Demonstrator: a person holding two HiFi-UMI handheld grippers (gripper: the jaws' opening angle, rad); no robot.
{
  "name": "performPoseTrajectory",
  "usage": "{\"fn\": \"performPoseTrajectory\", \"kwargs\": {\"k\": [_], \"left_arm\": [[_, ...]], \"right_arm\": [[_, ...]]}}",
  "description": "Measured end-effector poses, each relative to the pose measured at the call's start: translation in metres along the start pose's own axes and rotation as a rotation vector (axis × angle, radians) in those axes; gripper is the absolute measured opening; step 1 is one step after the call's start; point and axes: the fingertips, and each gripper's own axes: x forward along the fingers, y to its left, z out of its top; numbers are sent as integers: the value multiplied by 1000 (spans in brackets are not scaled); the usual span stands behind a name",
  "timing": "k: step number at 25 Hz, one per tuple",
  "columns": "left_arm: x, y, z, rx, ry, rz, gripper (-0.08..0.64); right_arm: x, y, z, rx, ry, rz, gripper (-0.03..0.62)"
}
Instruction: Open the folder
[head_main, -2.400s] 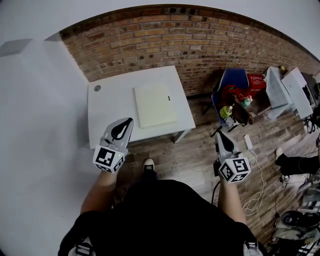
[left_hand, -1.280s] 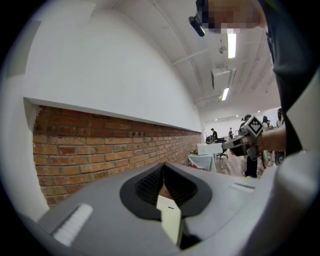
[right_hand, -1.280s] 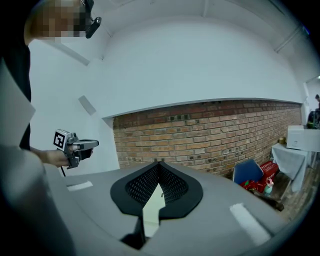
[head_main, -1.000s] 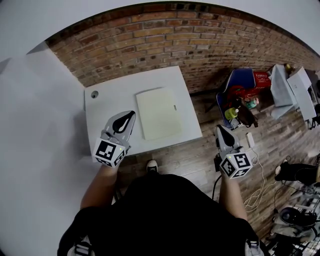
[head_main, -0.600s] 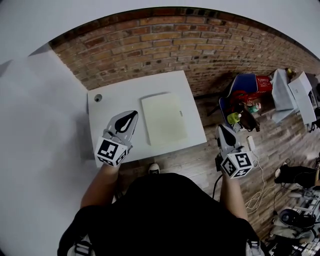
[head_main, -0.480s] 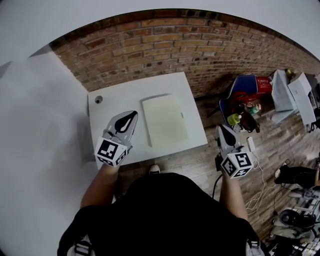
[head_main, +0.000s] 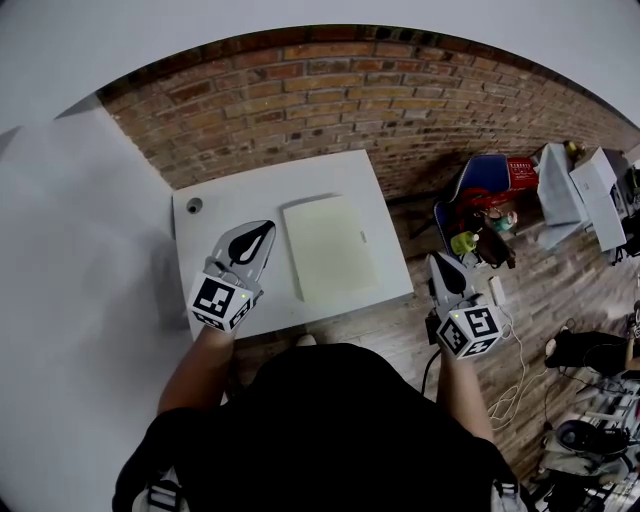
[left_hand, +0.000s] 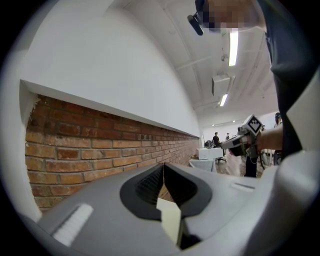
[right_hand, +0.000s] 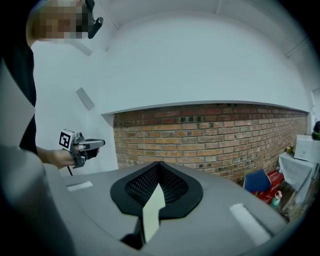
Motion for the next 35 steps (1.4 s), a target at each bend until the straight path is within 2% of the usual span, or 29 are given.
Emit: {"fn": "performPoseTrajectory", "kwargs": {"k": [4, 13, 24, 35], "left_arm": [[3, -12, 16, 28, -61, -44, 3], [12, -39, 32, 71, -78, -15, 3], [39, -75, 19, 51, -36, 21, 3], [46, -95, -2, 50, 30, 56, 5]], "right_arm": [[3, -4, -2, -7, 2, 17, 3], [11, -30, -2, -17, 0, 93, 3], [13, -63, 0, -30, 1, 161, 3], [7, -72, -5, -36, 16, 204, 3]]}}
